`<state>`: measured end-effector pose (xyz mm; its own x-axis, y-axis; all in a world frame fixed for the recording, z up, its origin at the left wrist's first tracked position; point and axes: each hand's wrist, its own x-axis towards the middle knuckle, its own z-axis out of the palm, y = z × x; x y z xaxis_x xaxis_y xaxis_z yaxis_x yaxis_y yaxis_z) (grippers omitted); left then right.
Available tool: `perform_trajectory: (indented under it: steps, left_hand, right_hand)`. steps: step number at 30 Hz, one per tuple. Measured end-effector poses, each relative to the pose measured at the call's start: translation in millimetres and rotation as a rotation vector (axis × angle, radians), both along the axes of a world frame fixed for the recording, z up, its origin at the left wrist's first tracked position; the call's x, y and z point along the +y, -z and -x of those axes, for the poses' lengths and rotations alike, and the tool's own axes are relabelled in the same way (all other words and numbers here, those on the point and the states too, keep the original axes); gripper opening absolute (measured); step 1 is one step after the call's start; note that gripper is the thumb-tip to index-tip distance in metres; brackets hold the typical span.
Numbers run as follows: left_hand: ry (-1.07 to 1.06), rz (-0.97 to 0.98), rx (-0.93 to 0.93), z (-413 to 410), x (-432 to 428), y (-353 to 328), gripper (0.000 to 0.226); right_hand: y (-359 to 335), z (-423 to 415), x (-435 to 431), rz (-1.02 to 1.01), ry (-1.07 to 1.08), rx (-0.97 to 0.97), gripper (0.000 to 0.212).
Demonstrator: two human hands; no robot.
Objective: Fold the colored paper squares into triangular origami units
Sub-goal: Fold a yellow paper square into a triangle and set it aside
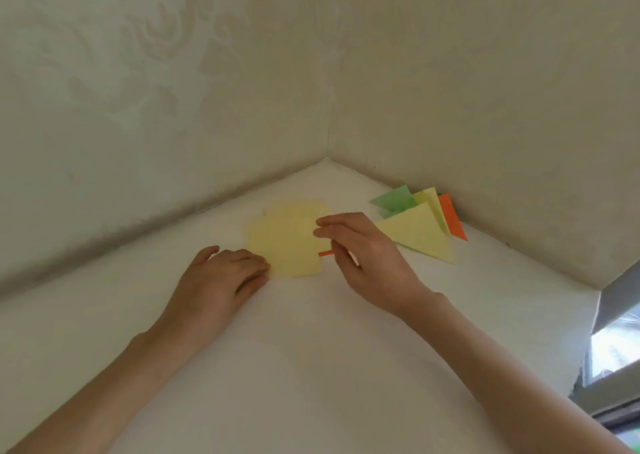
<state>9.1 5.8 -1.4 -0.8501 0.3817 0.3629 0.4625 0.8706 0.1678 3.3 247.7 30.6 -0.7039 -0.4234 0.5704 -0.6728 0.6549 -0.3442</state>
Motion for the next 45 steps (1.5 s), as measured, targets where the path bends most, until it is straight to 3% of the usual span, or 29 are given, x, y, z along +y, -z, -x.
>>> perform_trajectory:
  steps: [7, 11, 14, 19, 22, 25, 27, 30, 33, 40, 43, 45]
  left_hand:
    - [0.061, -0.075, 0.0, -2, -9, 1, 0.041]
    - [0.097, -0.181, -0.092, 0, -13, -2, 0.053]
    - [0.131, -0.201, -0.119, 1, -14, -2, 0.062]
    - [0.115, -0.253, -0.201, -3, -10, -4, 0.043]
    - [0.051, -0.312, -0.189, -5, -10, -2, 0.032]
    - [-0.139, -0.458, -0.157, -4, -12, -2, 0.052]
    - [-0.115, -0.571, -0.212, -5, -13, -6, 0.064]
    - [0.075, -0.362, -0.09, -10, -13, -6, 0.059]
    - [0.125, -0.151, 0.04, -13, -12, -2, 0.035]
    - [0.029, -0.344, -0.158, -22, -24, 0, 0.017]
    - [-0.065, -0.365, -0.156, -25, -27, 3, 0.046]
    - [-0.098, -0.388, -0.183, -26, -30, 3, 0.052]
  right_hand:
    - [22, 3, -32, -0.256, -0.04, -0.315, 0.061]
    - [22, 5, -35, -0.296, -0.034, -0.19, 0.041]
    - [25, 2, -37, -0.301, -0.077, -0.063, 0.039]
    - [23, -1, -25, -0.222, -0.182, -0.293, 0.05]
    - [26, 0, -26, -0.211, -0.191, -0.253, 0.05]
    - [27, -3, -29, -0.209, -0.178, -0.121, 0.043]
    - [27, -6, -31, -0.237, -0.12, 0.008, 0.039]
    - [26, -10, -36, -0.26, -0.043, 0.072, 0.042]
    - [21, -15, -37, -0.295, -0.066, 0.024, 0.052]
    - [19, -17, -31, -0.299, -0.156, -0.032, 0.037]
    - [18, -18, -37, -0.202, -0.128, -0.076, 0.034]
    - [14, -21, -41, -0.113, -0.082, -0.196, 0.036]
